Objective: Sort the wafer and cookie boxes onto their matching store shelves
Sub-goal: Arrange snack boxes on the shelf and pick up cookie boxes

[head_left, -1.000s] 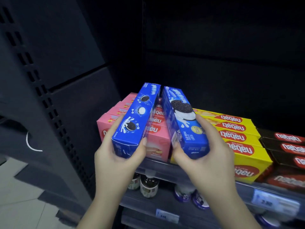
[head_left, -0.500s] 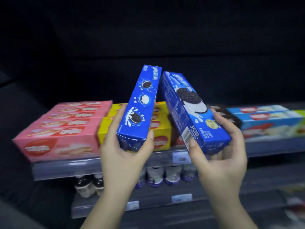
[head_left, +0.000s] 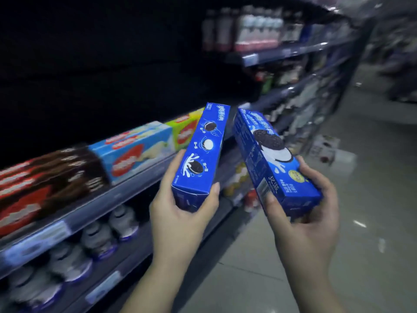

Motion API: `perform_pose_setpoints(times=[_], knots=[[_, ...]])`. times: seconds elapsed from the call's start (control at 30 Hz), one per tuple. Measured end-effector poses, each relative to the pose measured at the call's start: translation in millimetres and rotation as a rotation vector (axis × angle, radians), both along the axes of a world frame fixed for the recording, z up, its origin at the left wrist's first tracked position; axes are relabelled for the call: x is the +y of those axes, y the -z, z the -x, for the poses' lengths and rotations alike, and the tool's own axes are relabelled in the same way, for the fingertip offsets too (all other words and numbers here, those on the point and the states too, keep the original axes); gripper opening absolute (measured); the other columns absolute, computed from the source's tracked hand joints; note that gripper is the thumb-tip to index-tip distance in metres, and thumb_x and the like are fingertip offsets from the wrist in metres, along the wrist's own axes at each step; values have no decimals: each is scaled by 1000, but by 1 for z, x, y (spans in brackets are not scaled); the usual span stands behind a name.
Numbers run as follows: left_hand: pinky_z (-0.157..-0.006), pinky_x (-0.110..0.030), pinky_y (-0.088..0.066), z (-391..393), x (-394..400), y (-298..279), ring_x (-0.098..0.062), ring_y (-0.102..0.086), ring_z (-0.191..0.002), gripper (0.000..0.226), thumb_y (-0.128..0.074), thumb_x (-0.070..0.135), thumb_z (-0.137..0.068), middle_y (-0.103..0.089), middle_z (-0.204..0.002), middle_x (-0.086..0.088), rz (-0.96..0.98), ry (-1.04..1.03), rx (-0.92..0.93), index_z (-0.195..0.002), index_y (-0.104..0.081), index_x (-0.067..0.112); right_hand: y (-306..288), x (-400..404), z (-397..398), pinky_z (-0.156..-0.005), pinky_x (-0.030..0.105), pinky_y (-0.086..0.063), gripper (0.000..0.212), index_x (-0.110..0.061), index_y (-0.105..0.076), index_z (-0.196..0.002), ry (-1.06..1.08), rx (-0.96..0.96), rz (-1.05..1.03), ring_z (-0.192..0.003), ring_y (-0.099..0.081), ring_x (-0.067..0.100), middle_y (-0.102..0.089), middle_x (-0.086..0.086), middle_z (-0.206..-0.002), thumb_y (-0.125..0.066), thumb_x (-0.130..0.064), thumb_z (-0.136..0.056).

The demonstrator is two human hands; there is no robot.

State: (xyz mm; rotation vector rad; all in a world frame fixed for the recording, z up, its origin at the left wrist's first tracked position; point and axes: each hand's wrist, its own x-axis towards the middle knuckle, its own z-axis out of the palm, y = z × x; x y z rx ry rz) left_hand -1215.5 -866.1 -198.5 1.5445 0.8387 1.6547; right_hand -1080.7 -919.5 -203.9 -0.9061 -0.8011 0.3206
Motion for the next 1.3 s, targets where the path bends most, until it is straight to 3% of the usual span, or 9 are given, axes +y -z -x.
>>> perform_pose_setpoints(times=[0.17,0.37,0.57,0.7,0.77,0.87,0.97,1.13,1.3], knots=[[-82,-8,-47,-106,-10,11,7,-62,-105,68,-76,14,-71,-64,-117,27,32,214,-6,-134,-51,16,11,-37,-94,-95,27,-51,57,-25,-54,-118,255,-4,47,-117,-62,13,-60,-3,-133,-73,-8,-67],[-79,-7,-48,-211,-5,17,5,-64,-103,60,-76,4,-76,-67,-113,25,84,409,-16,-125,-53,29,16,-48,-177,-96,41,-52,60,-26,-54,-122,464,-26,119,-113,-64,12,-59,-11,-134,-76,-15,-67],[-90,-24,-53,-312,48,25,-7,-63,-113,67,-76,23,-71,-65,-125,7,88,505,-11,-133,-52,20,26,-10,-264,-96,49,-51,62,-28,-54,-122,577,-45,147,-115,-63,15,-58,-12,-134,-78,-22,-65],[-83,-30,-56,-379,95,25,-16,-68,-102,66,-81,25,-71,-68,-118,10,116,549,-24,-131,-53,23,28,36,-329,-98,47,-50,60,-24,-54,-124,641,-79,150,-119,-60,13,-57,-11,-136,-75,-14,-68],[-83,-38,-57,-411,126,25,-18,-69,-97,66,-80,25,-73,-68,-118,11,125,550,-17,-132,-52,22,26,65,-363,-97,46,-51,60,-22,-54,-125,643,-89,157,-118,-61,13,-58,-9,-136,-74,-13,-69],[-85,-17,-52,-453,179,29,1,-64,-107,64,-78,10,-75,-67,-119,15,120,500,-27,-133,-52,14,24,119,-411,-94,31,-53,64,-20,-53,-124,584,-106,140,-110,-64,5,-61,-19,-128,-81,-6,-69],[-85,-12,-50,-489,230,31,3,-62,-109,61,-75,3,-78,-66,-119,18,140,460,-16,-133,-52,13,24,179,-449,-90,20,-52,63,-16,-51,-126,514,-111,129,-105,-64,-2,-62,-29,-119,-80,-7,-70],[-87,-14,-50,-537,289,37,-2,-62,-111,67,-77,30,-69,-66,-121,16,178,269,-35,-132,-51,27,38,259,-511,-97,32,-51,64,-21,-51,-126,365,-67,153,-115,-62,11,-62,-10,-128,-78,-15,-69],[-88,-12,-48,-596,329,42,2,-60,-112,63,-76,22,-71,-65,-120,22,177,80,-27,-127,-50,34,42,317,-584,-89,19,-52,66,-21,-53,-125,205,-76,166,-114,-62,8,-61,-7,-131,-83,-8,-67]])
